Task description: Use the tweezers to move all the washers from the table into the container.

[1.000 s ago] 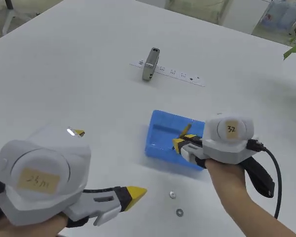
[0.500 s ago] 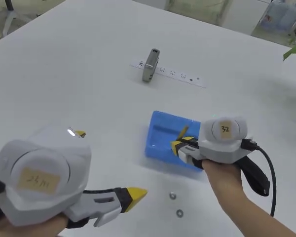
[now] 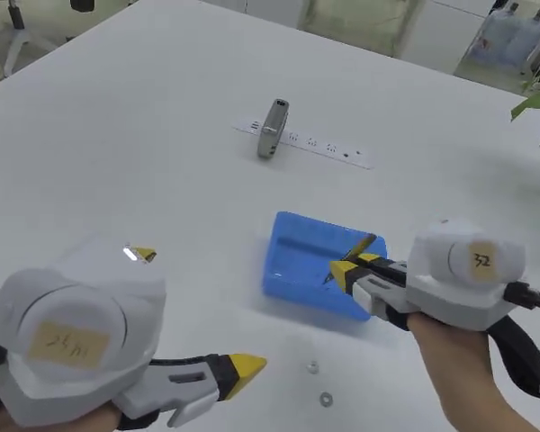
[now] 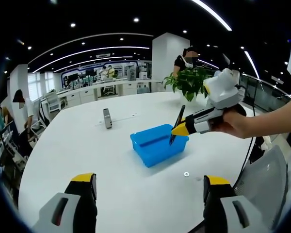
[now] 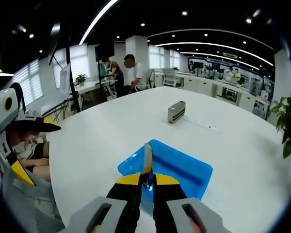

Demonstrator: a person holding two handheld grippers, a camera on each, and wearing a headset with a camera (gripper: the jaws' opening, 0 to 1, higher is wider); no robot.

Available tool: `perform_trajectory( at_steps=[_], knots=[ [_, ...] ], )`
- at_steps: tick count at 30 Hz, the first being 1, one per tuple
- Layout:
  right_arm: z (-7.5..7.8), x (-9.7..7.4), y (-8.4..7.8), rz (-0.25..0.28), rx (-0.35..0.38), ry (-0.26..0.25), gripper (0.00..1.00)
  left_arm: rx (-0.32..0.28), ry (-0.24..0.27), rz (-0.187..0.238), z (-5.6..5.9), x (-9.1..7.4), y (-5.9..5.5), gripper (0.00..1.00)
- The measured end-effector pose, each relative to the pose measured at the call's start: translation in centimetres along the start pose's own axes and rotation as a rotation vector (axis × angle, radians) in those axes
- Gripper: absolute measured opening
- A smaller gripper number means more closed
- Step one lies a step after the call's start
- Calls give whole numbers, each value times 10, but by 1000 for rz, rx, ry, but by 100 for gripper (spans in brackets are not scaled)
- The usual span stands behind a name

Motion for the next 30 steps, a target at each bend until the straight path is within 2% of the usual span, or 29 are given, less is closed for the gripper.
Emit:
perform_trajectory(
  at_steps=[7,12,20,30],
  knots=[
    [-11,-16,-9,-10,5,21,5,12,-8,-4,2,0,0,93],
    [-22,-21,-18,-24,20,41,5,1,-9,13,4,-1,1,94],
    [-44,-17,-39,-78,28,76,5,16,-18,5,7,-1,1,94],
    [-49,-7,-52,-112,43,87,5,25,-18,-3,6,0,0,94]
  ],
)
Point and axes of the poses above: the centre of the closed fingertips' face, and the gripper's own axes: x roughly forward along the fingers, z roughly to its right, y roughly out of its top, the point moved 10 cm from there along -x, roughly backward along the fingers, and after that the axes turned 15 degrees about -x, right-handed, at the moved point
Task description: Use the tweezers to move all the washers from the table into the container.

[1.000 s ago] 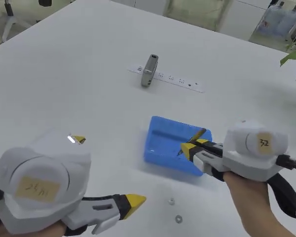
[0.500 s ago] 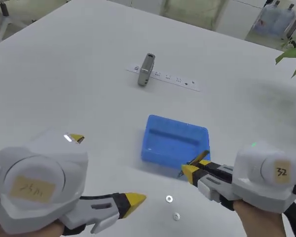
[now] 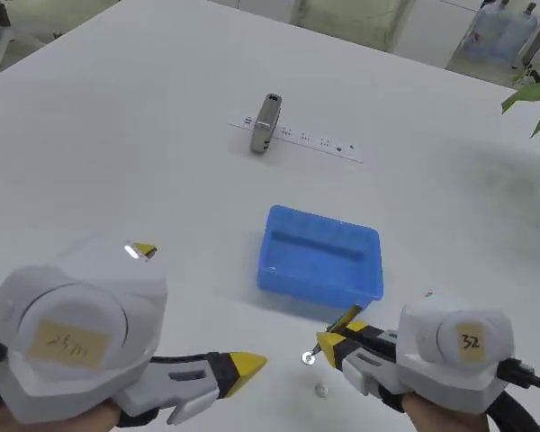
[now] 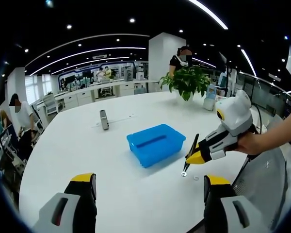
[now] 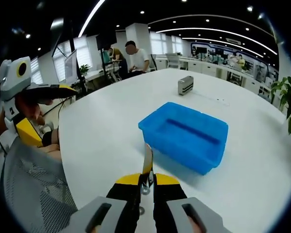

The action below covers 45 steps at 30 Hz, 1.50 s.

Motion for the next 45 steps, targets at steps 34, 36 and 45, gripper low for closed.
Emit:
perform_trajectory(
  at_steps=[34,36,45],
  knots=[
    [-1,3,1,-7,-19,-8,4,24,0,-8,1,2,-1,93],
    [0,0,4,-1,-15,-10,4,24,1,-8,0,1,0,93],
    [14,-14,30,68,-16,-42,4,27,0,-10,1,1,0,93]
  ],
)
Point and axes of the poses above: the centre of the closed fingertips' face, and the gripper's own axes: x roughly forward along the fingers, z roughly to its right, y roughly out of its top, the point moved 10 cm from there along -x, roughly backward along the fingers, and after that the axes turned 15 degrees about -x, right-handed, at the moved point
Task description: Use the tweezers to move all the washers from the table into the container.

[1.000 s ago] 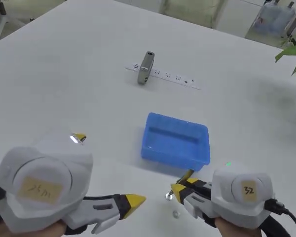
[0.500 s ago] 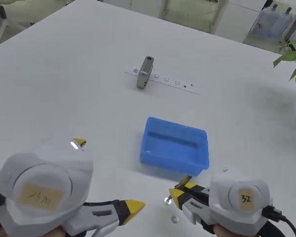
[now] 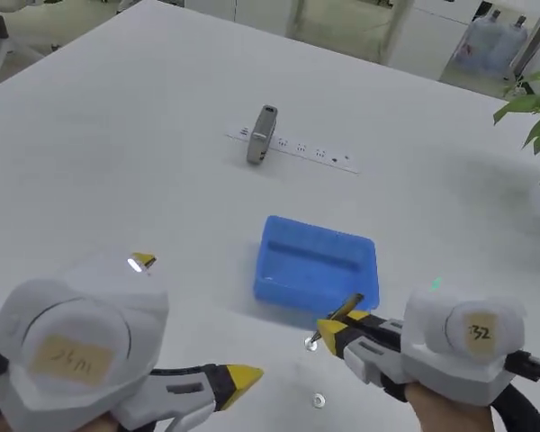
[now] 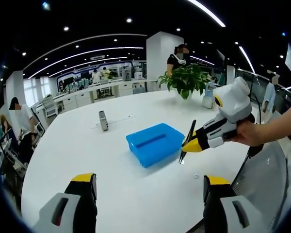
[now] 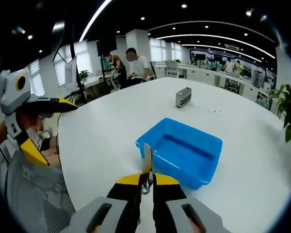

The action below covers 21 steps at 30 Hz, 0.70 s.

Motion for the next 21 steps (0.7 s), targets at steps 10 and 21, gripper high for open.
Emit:
perform_trajectory(
  at_steps=[10,21],
  knots=[
    [25,3,24,64,-11,-64,4,10,-1,-13,2,0,-1,93],
    [45,33,21,18,-46,-107,4,22,-1,-23,3,1,-2,92]
  ],
)
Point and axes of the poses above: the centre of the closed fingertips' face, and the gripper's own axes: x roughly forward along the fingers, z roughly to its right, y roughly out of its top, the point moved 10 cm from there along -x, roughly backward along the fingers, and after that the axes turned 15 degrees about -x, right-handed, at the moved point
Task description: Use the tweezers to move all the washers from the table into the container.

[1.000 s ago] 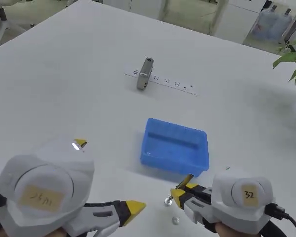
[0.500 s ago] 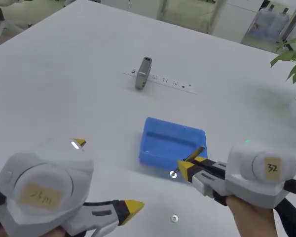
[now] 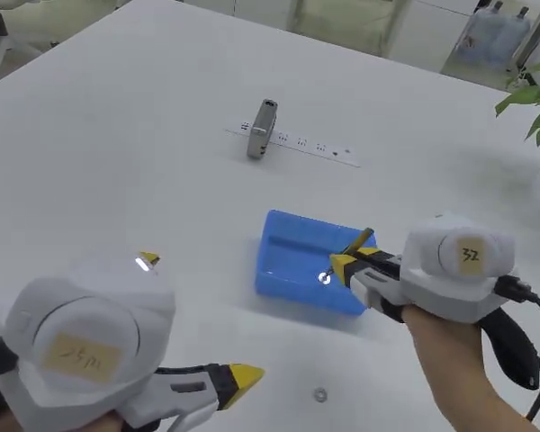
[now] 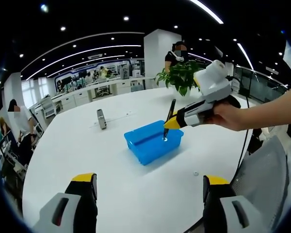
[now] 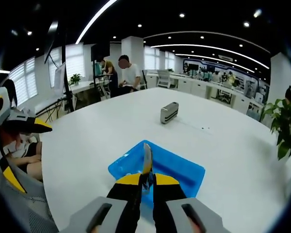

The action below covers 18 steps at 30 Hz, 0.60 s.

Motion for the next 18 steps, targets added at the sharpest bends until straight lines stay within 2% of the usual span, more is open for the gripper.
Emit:
perform_trajectory(
  at_steps=[9,16,18],
  knots=[
    [0,18,-19,-81,-17,14,4,-1,5,-3,-1,0,-1,92],
    [0,26,-28,-108,10,12,4,-1,11,-5,-3,-1,-1,92],
    [0,27,-27,-102,10,10,4,1,11,-6,-3,-1,-1,92]
  ],
)
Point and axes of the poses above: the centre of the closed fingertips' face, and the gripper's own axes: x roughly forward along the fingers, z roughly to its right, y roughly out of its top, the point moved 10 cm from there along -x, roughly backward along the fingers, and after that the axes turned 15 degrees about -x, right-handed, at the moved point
